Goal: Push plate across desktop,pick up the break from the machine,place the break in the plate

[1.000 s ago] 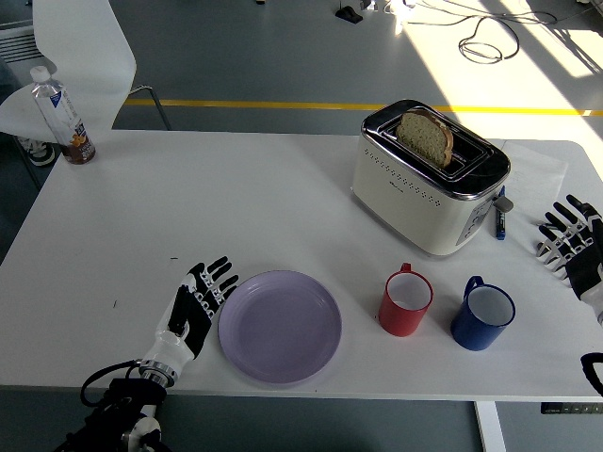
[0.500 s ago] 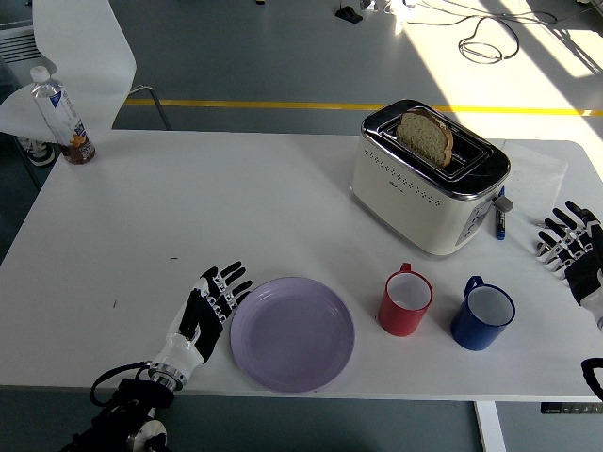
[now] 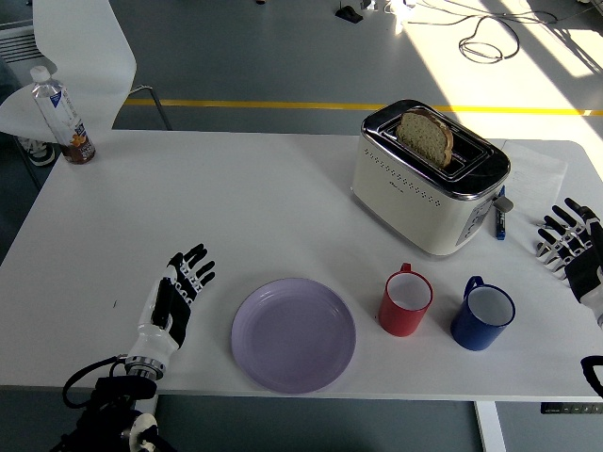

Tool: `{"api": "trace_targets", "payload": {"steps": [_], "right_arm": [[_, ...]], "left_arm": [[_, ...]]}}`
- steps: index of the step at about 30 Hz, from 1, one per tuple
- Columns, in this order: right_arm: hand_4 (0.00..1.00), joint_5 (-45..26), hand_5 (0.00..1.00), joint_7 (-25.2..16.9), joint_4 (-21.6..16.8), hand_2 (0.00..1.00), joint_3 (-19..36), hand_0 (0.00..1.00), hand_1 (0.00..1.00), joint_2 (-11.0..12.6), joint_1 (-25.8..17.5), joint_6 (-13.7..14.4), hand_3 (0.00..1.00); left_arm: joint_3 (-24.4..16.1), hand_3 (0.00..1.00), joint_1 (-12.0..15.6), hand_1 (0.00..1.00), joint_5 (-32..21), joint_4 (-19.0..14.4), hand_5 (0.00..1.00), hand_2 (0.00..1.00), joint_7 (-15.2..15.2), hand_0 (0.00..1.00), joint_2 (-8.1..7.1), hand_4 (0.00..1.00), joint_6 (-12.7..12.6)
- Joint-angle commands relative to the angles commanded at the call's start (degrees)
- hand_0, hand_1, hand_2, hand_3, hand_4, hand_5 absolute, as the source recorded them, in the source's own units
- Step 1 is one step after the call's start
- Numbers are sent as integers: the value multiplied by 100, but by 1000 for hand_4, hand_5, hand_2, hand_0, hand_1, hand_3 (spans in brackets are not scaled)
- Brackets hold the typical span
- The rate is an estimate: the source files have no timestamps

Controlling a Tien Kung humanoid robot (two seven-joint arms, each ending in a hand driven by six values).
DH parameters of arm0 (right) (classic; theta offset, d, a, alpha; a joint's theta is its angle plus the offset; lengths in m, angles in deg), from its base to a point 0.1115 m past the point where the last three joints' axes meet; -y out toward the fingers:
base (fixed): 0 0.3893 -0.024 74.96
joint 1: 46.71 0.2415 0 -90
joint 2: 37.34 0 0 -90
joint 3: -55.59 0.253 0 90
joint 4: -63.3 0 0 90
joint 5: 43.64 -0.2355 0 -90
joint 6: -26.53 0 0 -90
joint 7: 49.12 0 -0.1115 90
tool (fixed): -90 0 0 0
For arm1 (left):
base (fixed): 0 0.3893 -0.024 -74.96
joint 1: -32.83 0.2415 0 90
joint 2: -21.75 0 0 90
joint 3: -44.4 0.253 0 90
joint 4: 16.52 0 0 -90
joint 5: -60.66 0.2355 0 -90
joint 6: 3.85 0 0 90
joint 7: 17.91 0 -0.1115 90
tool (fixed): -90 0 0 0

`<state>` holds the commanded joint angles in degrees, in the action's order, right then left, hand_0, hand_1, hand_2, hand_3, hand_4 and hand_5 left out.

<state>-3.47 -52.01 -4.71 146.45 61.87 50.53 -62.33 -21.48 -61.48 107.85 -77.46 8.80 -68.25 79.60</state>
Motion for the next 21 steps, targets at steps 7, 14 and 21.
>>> {"api": "trace_targets", "payload": {"steps": [7,14,21], "right_arm": [[520,849,557,-90,-443,739,-385,788,744,434,407,495,730],[584,2423,457,182,-626,819,-1309,844,805,1238,1443,1442,815],[723,4161,376,693,-179,866,-2354,868,833,1557,2680,1273,848]], "left_arm": [[-806,807,75,857,129,-218,998,901,108,835,0,521,-173],[-1256,807,82,859,185,-365,998,900,144,831,0,519,-252],[-1423,806,114,857,224,-442,998,899,117,836,0,518,-272]]}}
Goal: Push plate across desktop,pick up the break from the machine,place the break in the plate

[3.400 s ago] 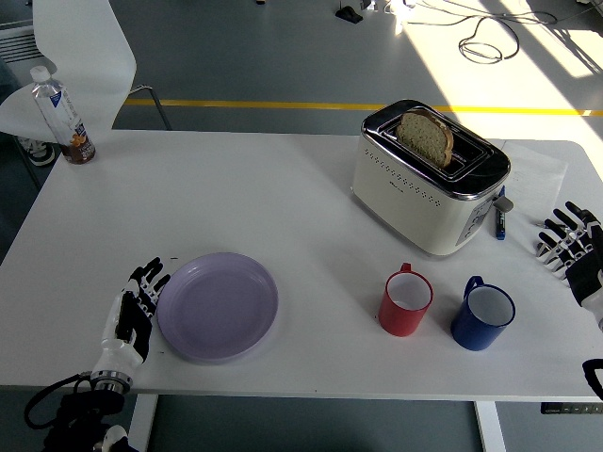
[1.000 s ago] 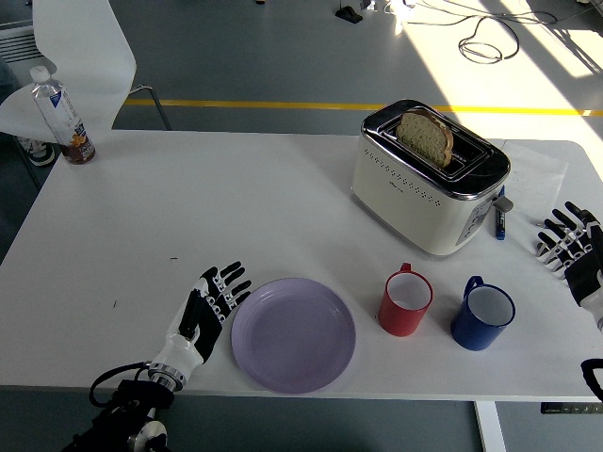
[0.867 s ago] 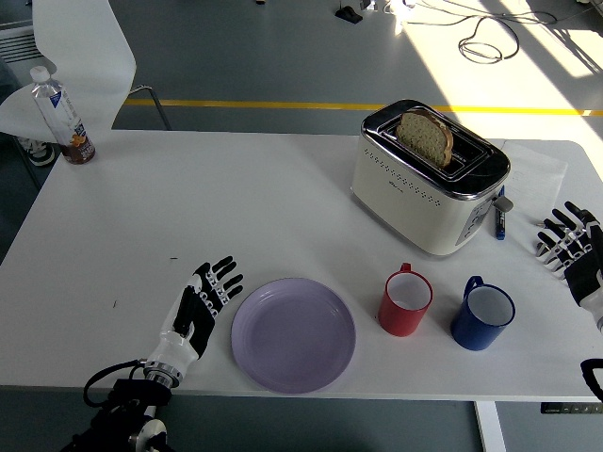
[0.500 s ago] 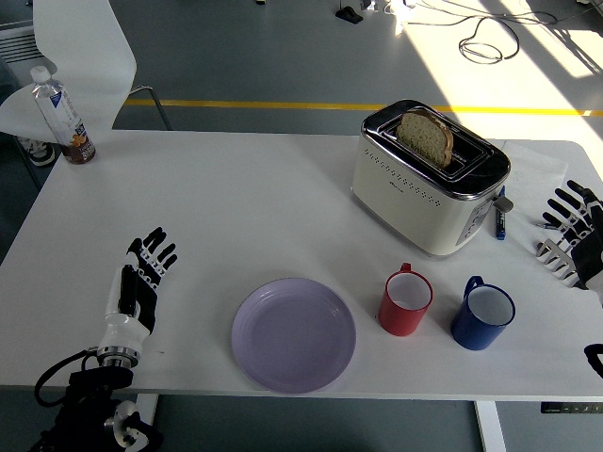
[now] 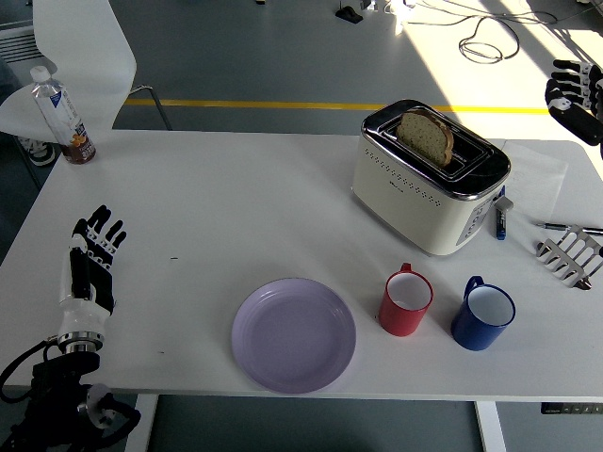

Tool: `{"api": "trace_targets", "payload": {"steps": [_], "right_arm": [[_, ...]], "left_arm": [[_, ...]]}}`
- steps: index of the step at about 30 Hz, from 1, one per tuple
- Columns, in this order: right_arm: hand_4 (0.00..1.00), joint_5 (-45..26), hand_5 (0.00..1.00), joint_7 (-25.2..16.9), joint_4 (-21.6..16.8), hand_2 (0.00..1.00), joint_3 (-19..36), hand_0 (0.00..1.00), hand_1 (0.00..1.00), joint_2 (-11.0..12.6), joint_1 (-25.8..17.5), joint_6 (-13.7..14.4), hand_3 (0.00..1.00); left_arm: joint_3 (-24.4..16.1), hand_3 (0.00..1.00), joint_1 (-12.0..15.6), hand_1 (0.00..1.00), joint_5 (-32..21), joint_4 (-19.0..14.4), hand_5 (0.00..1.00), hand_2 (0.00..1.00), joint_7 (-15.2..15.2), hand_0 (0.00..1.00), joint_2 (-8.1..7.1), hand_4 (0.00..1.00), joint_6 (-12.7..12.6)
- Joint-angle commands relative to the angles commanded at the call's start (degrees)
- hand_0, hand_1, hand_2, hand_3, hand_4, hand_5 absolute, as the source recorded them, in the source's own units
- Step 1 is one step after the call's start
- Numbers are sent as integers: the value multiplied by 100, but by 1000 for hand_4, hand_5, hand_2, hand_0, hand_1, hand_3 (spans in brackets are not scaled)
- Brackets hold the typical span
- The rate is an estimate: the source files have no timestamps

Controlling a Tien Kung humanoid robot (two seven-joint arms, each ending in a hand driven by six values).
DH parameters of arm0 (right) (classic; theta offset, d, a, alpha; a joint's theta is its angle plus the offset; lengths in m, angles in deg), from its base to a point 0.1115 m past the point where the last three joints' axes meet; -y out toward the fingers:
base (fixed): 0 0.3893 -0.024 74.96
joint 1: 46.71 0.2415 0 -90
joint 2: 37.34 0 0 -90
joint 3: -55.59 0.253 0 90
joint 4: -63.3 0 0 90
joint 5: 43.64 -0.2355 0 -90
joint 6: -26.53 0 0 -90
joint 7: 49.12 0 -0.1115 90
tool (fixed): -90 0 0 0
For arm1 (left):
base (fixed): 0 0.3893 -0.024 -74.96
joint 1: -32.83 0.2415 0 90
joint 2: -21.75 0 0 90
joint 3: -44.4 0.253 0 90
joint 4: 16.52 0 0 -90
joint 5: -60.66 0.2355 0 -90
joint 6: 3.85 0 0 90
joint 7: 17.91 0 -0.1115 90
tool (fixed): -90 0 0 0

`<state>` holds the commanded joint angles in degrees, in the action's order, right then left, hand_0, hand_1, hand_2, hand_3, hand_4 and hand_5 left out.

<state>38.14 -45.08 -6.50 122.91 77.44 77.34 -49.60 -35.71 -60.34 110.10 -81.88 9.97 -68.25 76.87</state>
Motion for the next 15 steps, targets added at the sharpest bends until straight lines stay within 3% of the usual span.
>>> {"api": "trace_targets", "payload": {"steps": [2,3,8,15], "right_arm": [[723,419,376,119,226,866,-317,868,833,-59,349,-156,848],[787,582,319,142,287,890,-424,876,850,-81,471,-201,884],[787,1346,319,308,742,890,-983,876,850,-394,1117,-668,884],[832,1563,293,486,1390,868,-1462,863,832,-833,1711,-1013,863]], "left_arm": [[-29,806,8,857,-9,6,998,899,12,836,0,518,-47],[-36,807,9,862,-17,10,998,902,19,842,0,518,-61],[-99,807,22,862,-19,-1,998,902,16,842,0,518,-81],[-107,808,43,861,-18,-14,998,901,8,841,0,517,-80]]}}
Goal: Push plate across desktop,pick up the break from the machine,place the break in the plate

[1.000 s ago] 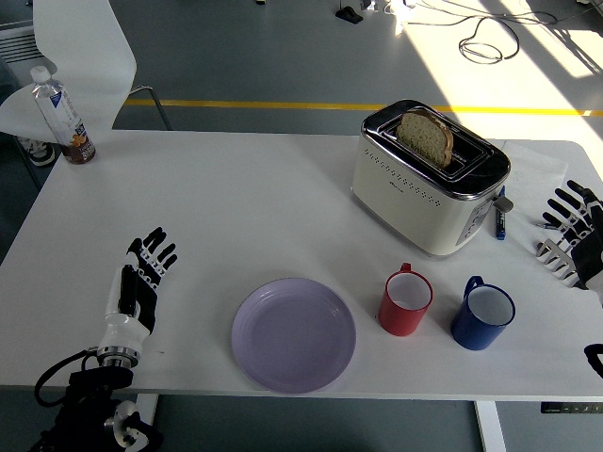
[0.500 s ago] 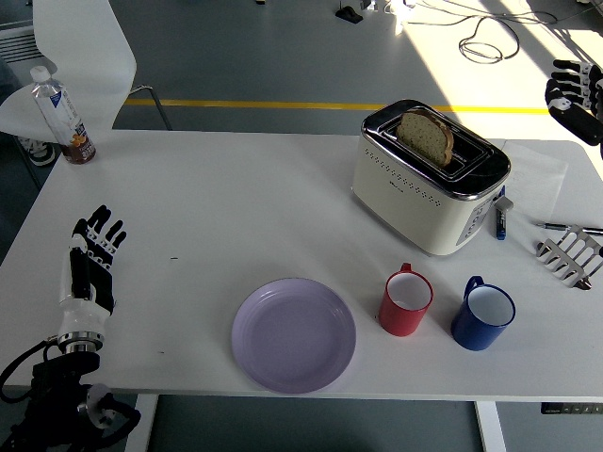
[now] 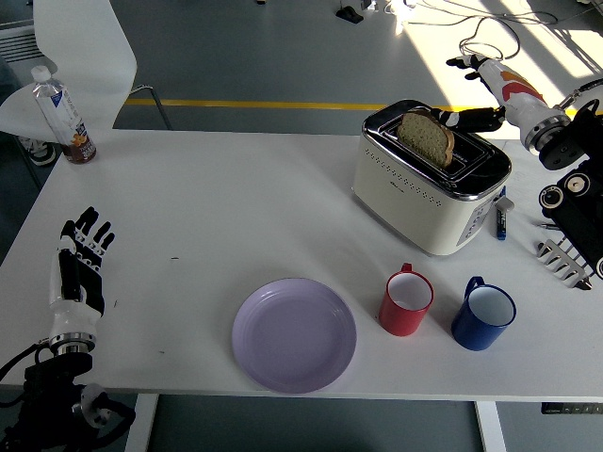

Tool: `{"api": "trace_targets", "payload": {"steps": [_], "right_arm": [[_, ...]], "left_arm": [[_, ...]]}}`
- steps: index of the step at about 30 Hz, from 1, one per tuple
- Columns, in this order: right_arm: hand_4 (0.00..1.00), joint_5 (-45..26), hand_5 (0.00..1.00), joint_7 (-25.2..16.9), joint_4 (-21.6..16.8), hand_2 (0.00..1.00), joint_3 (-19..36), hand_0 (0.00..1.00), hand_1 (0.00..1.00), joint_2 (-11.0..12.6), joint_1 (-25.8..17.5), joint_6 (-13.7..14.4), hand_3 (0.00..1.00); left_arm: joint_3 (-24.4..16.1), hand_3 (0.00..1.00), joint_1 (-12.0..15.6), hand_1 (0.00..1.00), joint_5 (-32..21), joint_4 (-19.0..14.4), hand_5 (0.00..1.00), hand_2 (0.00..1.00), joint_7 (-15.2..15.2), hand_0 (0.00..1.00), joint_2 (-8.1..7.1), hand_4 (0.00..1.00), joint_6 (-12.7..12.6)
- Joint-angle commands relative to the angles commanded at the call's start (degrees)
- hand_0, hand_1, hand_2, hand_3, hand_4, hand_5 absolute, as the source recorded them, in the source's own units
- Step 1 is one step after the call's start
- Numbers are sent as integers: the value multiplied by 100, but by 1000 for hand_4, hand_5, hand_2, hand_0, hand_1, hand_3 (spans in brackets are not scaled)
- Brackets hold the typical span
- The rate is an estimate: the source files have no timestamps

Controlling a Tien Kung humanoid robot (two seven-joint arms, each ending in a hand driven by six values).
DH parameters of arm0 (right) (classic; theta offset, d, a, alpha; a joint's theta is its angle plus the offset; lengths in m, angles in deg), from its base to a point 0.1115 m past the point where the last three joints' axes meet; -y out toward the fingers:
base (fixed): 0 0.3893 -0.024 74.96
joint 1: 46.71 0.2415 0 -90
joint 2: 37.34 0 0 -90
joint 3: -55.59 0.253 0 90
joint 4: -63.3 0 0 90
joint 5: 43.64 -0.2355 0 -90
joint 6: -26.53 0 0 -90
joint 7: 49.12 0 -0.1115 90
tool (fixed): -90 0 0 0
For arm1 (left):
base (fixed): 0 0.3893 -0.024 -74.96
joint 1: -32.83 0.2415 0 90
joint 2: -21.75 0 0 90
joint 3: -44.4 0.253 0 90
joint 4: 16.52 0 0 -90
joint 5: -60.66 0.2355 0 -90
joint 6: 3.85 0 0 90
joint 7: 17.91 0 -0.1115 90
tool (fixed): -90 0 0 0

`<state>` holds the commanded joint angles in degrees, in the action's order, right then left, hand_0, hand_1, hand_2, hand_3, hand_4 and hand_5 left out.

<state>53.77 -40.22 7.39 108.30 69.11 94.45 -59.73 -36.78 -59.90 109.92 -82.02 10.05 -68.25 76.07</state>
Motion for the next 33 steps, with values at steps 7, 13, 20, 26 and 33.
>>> {"api": "trace_targets", "payload": {"steps": [7,13,20,26,33], "right_arm": [[845,66,310,106,820,848,-320,850,816,-421,431,-195,854],[843,91,315,139,1721,818,-514,833,801,-792,785,-188,852],[842,215,314,132,2605,757,-587,808,753,-1129,1075,39,837],[842,325,314,164,3004,646,-621,706,665,-1334,1222,165,801],[840,257,315,316,3307,524,-880,495,518,-1517,1377,204,697]], "left_arm": [[14,807,48,860,4,16,998,900,-35,840,0,517,-63],[21,800,72,860,5,15,998,899,-46,839,0,513,-101],[83,802,67,859,-25,37,998,899,-25,837,0,509,-169],[93,799,33,859,-36,49,998,898,-17,836,0,506,-176],[105,797,-10,857,-41,45,998,896,-22,835,0,502,-175]]}}
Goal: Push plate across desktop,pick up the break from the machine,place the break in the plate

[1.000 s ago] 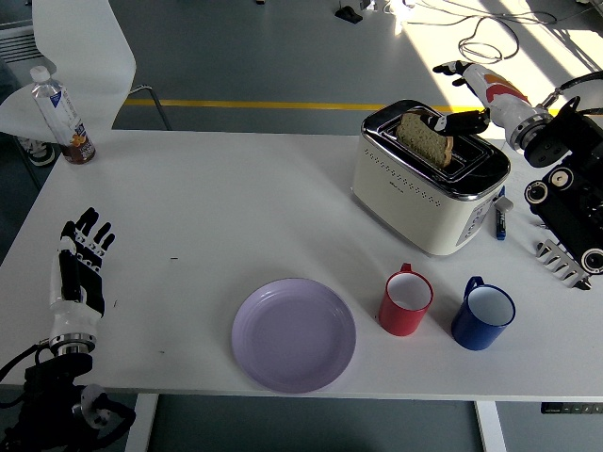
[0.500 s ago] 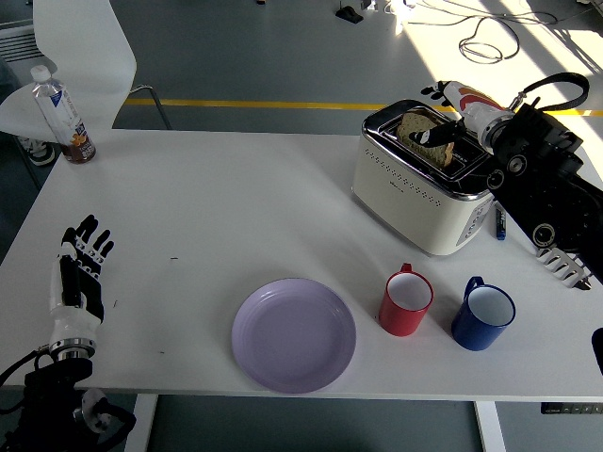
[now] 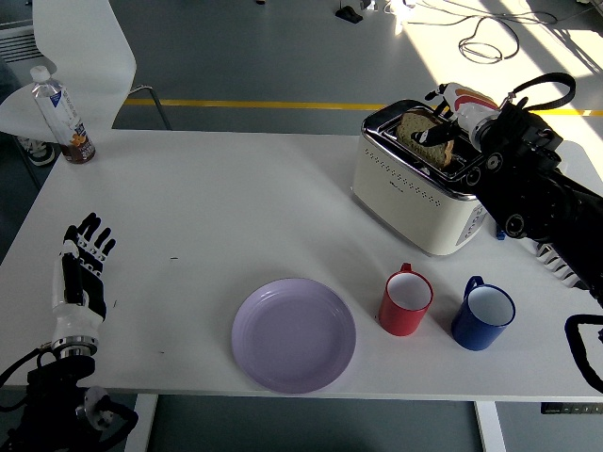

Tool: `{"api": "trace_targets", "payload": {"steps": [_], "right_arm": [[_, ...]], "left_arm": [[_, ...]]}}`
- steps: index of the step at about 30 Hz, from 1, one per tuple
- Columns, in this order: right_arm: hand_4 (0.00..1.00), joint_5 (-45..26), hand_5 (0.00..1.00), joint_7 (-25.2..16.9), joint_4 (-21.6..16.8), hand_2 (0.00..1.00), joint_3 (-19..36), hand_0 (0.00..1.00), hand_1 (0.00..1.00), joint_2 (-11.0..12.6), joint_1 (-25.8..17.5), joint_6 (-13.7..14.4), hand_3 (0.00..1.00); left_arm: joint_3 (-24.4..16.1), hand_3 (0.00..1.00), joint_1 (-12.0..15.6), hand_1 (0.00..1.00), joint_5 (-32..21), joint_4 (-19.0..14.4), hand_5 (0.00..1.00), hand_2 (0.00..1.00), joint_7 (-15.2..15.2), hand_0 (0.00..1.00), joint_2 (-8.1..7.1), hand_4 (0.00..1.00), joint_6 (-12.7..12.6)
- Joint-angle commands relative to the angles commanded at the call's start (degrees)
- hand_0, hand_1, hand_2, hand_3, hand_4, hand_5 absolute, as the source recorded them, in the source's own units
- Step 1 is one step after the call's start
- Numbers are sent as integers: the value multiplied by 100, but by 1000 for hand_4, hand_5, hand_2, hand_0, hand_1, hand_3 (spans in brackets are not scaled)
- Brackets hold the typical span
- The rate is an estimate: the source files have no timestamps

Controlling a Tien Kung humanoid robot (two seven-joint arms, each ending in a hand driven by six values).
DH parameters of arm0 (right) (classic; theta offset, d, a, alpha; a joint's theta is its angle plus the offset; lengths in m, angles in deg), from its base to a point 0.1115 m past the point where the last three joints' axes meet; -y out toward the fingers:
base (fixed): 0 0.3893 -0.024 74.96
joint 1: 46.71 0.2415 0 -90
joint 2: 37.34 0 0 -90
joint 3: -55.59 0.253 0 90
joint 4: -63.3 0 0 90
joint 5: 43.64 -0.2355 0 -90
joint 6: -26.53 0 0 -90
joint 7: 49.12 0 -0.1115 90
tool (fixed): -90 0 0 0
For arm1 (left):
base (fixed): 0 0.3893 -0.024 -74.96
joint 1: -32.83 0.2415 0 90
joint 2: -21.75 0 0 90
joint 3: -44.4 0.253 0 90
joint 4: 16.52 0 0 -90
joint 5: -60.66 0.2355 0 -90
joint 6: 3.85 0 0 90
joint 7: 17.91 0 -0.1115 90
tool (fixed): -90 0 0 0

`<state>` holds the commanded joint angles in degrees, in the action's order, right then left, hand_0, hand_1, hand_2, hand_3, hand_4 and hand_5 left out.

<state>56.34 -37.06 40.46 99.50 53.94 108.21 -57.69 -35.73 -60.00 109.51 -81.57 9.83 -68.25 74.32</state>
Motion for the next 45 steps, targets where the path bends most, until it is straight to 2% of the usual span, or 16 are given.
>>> {"api": "trace_targets", "payload": {"steps": [3,4,9,10,12,15,16,21,22,27,28,30,37,40,45], "right_arm": [[840,-83,315,29,98,524,-103,495,518,-50,36,16,697],[834,-136,309,34,163,494,-176,433,481,-83,57,37,651],[834,-230,309,45,303,494,-311,433,481,-127,107,147,651],[799,-235,275,42,309,448,-320,366,431,-127,109,158,565],[799,-242,275,22,315,448,-346,366,431,-127,112,180,565],[799,-189,275,25,254,448,-437,366,431,-127,103,380,565],[580,-183,96,26,250,432,-442,264,350,-127,102,394,468],[580,-94,96,-1,141,432,-481,264,350,-51,131,476,468],[357,-23,2,22,112,381,-471,303,322,-36,144,522,424],[357,219,2,90,-13,381,-425,303,322,42,195,559,424],[196,259,2,103,-34,350,-414,265,275,56,202,552,385],[196,362,2,135,-105,350,-386,265,275,100,213,532,385],[174,796,2,274,-781,341,-142,249,275,480,158,409,371],[161,1182,2,393,-1377,330,88,227,254,813,120,299,354],[161,1587,2,548,-2275,330,389,227,254,1212,28,253,354]], "left_arm": [[10,797,-16,857,-1,0,998,896,-2,835,0,502,1],[14,793,-21,856,-3,2,998,895,-2,834,0,501,2],[14,793,-24,856,-5,4,998,895,-3,834,0,501,1],[14,791,-24,856,-5,4,998,893,-3,834,0,493,1],[14,791,-26,856,-5,4,998,893,-3,834,0,493,3],[15,791,-25,856,-4,6,998,893,0,834,0,493,3],[15,790,-25,855,-4,6,998,894,1,834,0,484,3],[-12,790,-61,855,-6,-1,998,894,4,834,0,484,2],[-24,788,-67,855,-10,-1,998,894,6,835,0,483,1],[-48,788,-90,855,-19,-5,998,894,8,835,0,483,2],[-51,787,-92,855,-19,-6,998,894,9,835,0,482,3],[-58,787,-95,855,-16,-5,998,894,6,835,0,482,3],[-87,786,-77,855,-9,-20,998,894,8,835,0,476,5],[-99,785,-27,855,-9,-23,998,894,6,835,0,474,5],[-107,785,20,855,-1,-31,998,894,6,835,0,474,6]]}}
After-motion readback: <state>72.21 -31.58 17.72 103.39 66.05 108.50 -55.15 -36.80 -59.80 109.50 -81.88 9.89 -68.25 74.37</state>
